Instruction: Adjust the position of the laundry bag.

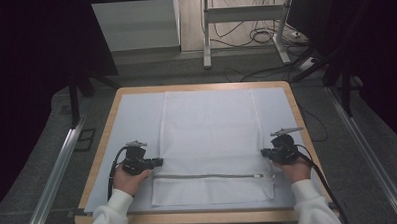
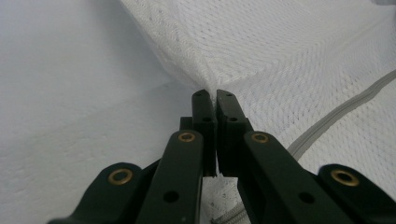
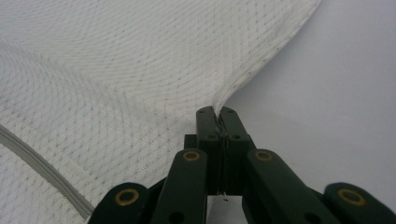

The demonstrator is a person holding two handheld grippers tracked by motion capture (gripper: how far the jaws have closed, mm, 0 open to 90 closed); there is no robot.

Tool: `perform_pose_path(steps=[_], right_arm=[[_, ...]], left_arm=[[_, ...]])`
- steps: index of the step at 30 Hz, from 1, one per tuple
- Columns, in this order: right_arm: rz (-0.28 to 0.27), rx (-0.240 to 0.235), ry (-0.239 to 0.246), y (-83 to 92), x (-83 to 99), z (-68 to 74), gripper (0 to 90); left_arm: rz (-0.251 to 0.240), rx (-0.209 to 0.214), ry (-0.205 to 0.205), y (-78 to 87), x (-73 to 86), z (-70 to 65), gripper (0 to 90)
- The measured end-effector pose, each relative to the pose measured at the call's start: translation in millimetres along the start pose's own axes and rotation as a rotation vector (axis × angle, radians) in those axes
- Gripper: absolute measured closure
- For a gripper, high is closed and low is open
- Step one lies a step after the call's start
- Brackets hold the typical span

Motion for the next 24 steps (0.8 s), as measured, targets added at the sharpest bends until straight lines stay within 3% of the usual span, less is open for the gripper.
perform_pose_path(steps=[16,24], right_arm=[[0.0,-0.046,0.002,-8.8,-1.2,13.6,87.5],[0.006,-0.058,0.028,-12.9,-2.3,22.8,87.5]], left_arm=[[-0.01,-0.02,0.014,12.4,5.5,15.8,88.8],[-0.01,-0.033,0.025,17.6,7.5,23.5,88.8]])
Point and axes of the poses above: each handheld gripper's, and its own axes: y roughly backward along the jaws, x roughly out of its underside, z roughly to its left, the point moved 1 cm from there along -y, roughly forward along the jaws, and after that the axes turned 12 degrees about -z, right-handed, at the moved point
